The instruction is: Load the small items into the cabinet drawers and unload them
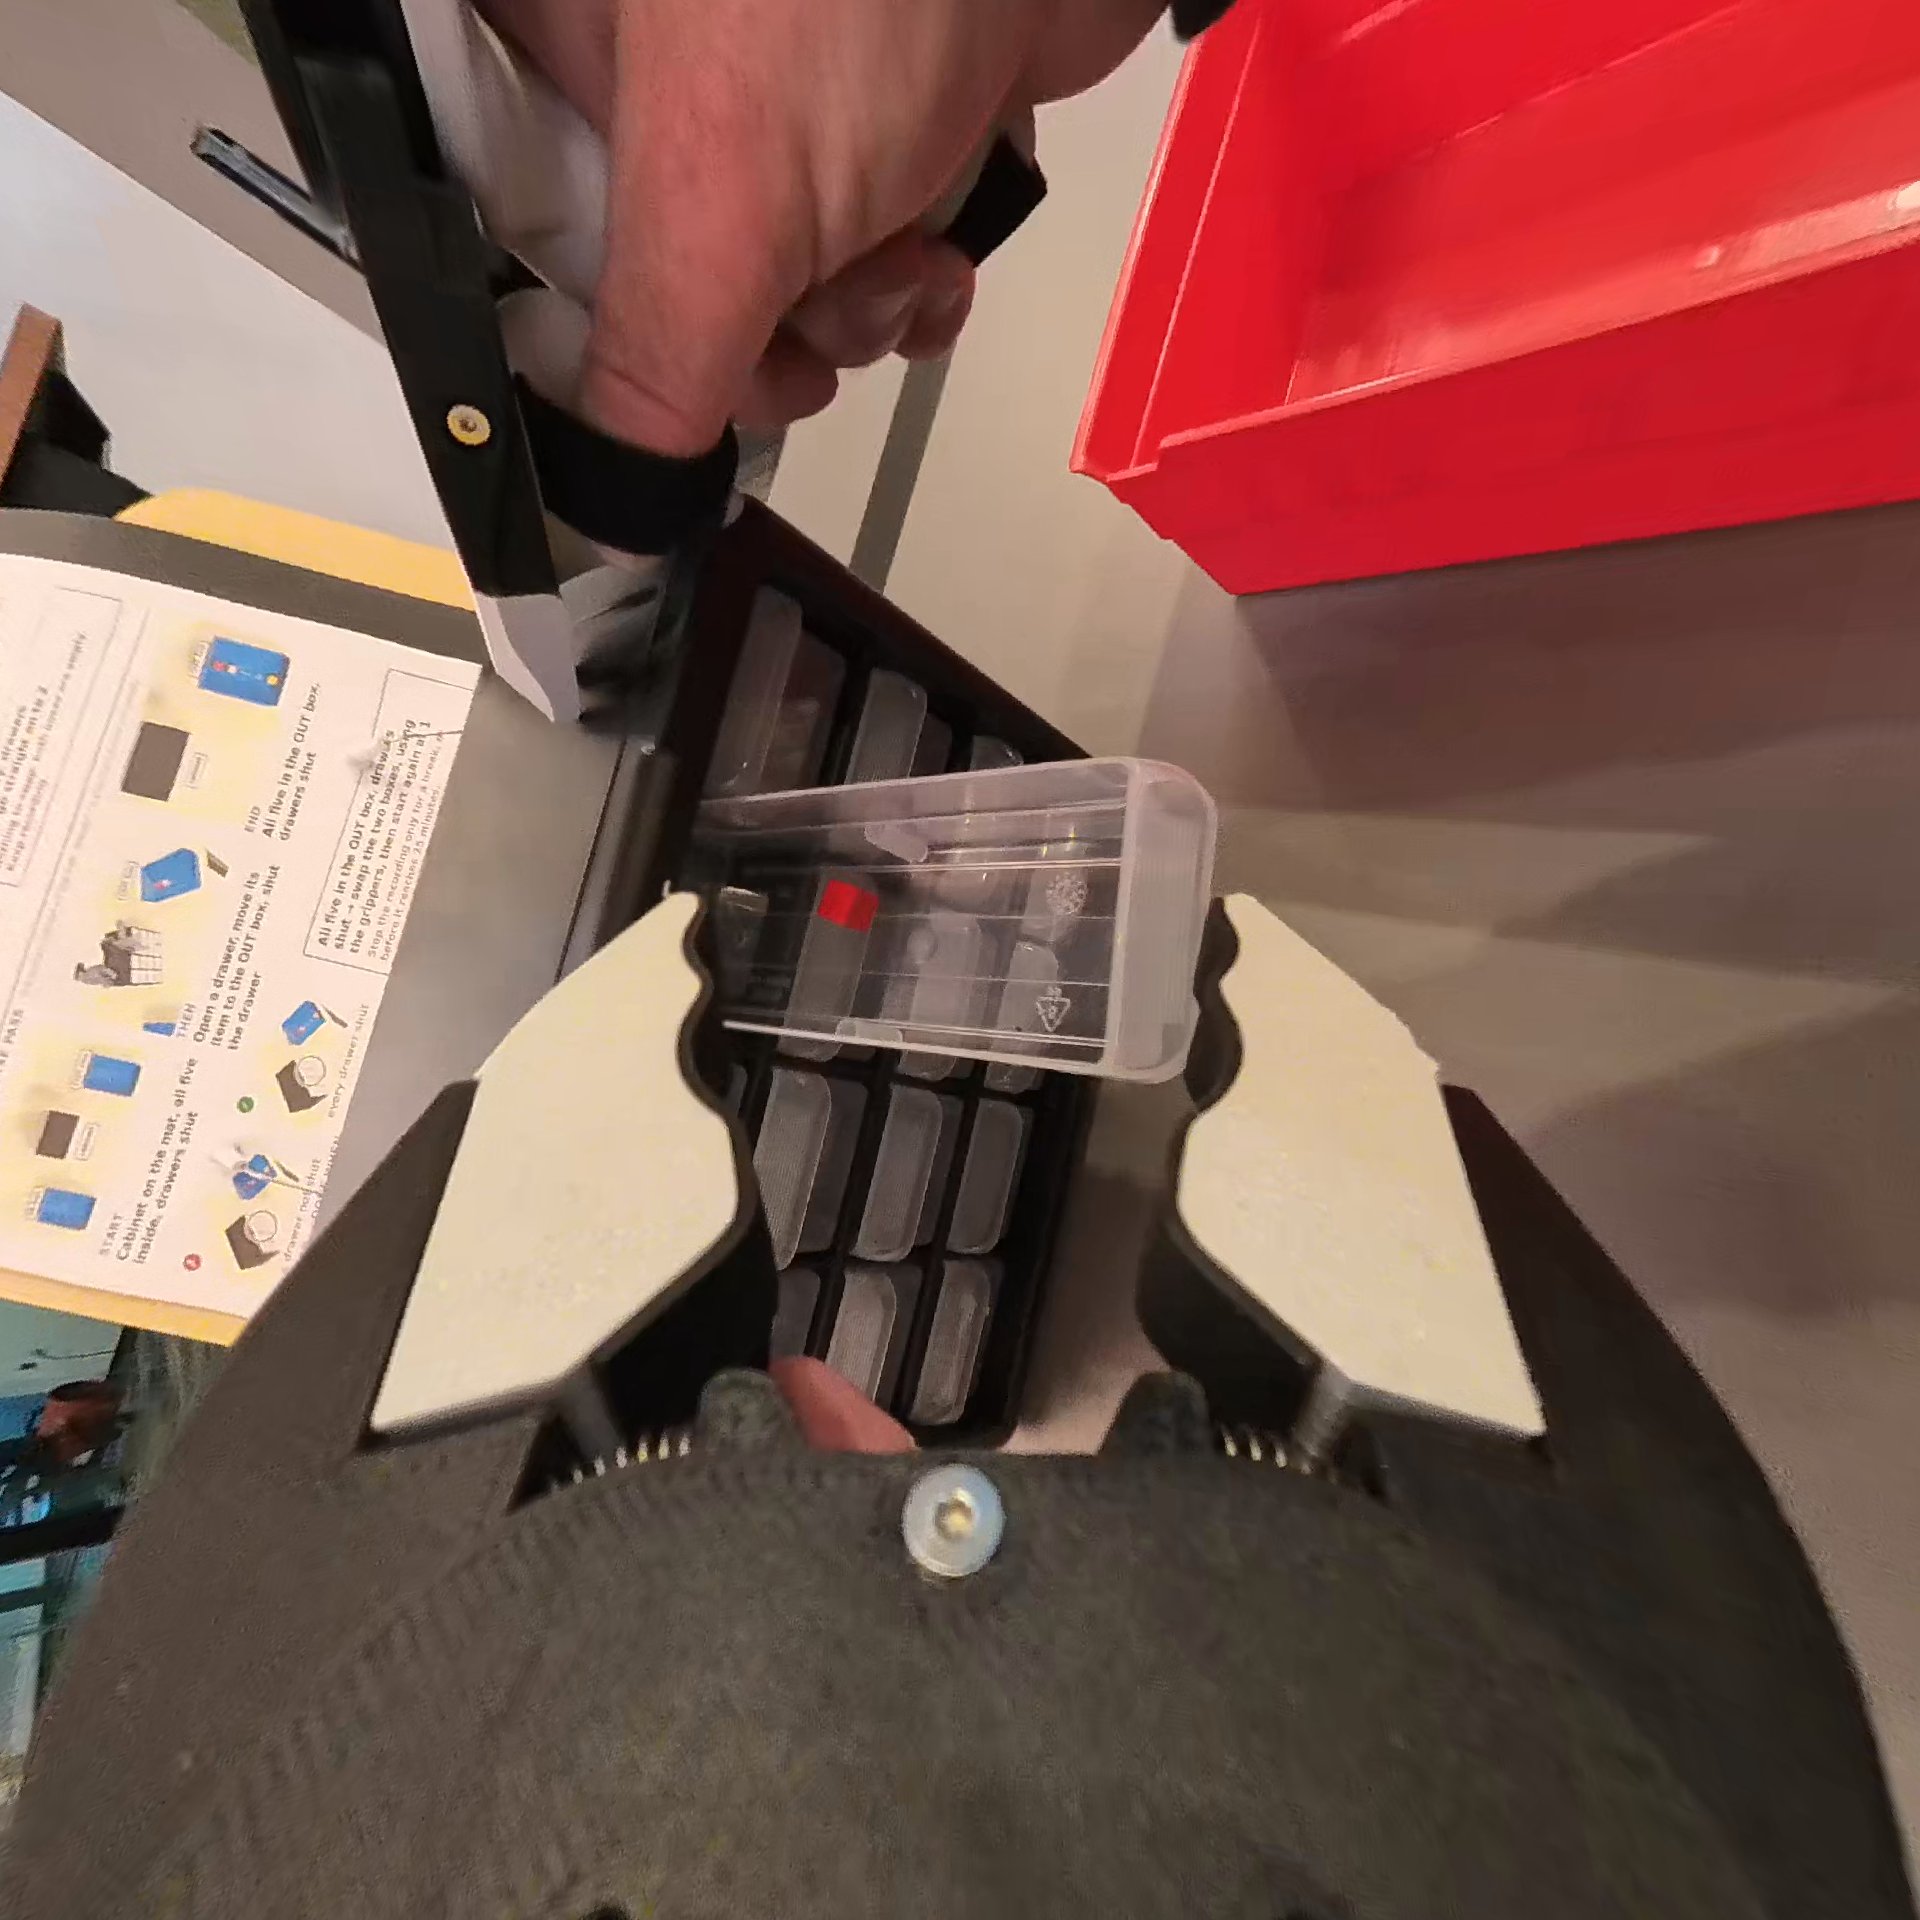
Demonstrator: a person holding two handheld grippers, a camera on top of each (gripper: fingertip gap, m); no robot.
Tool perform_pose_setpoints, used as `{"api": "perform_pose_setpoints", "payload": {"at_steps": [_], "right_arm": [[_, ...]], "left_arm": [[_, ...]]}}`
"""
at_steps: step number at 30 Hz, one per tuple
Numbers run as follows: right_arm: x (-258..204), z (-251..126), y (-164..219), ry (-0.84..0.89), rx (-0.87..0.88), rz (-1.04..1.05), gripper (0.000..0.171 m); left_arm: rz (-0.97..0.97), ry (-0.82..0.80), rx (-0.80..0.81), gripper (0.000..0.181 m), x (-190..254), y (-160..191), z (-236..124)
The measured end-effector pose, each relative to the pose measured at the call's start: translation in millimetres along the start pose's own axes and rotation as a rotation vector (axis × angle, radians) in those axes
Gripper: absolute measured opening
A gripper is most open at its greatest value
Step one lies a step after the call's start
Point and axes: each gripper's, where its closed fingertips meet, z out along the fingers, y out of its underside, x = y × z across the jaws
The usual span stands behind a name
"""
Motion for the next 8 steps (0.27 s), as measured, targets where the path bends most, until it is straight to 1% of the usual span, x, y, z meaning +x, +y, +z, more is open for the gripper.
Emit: {"api": "perform_pose_setpoints", "payload": {"at_steps": [1,3,8], "right_arm": [[0.0,0.0,0.0,0.0,0.0,0.0,0.013],[0.0,0.1,0.0,0.0,0.0,0.0,0.013],[0.0,0.1,0.0,0.0,0.0,0.0,0.013]], "left_arm": [[-0.007,-0.001,0.008,0.085,-0.5,-1.5,-0.3],[-0.021,0.013,0.015,0.083,-0.1,-1.7,-0.6],[-0.046,0.049,0.031,0.069,3.4,-2.8,-4.9]]}}
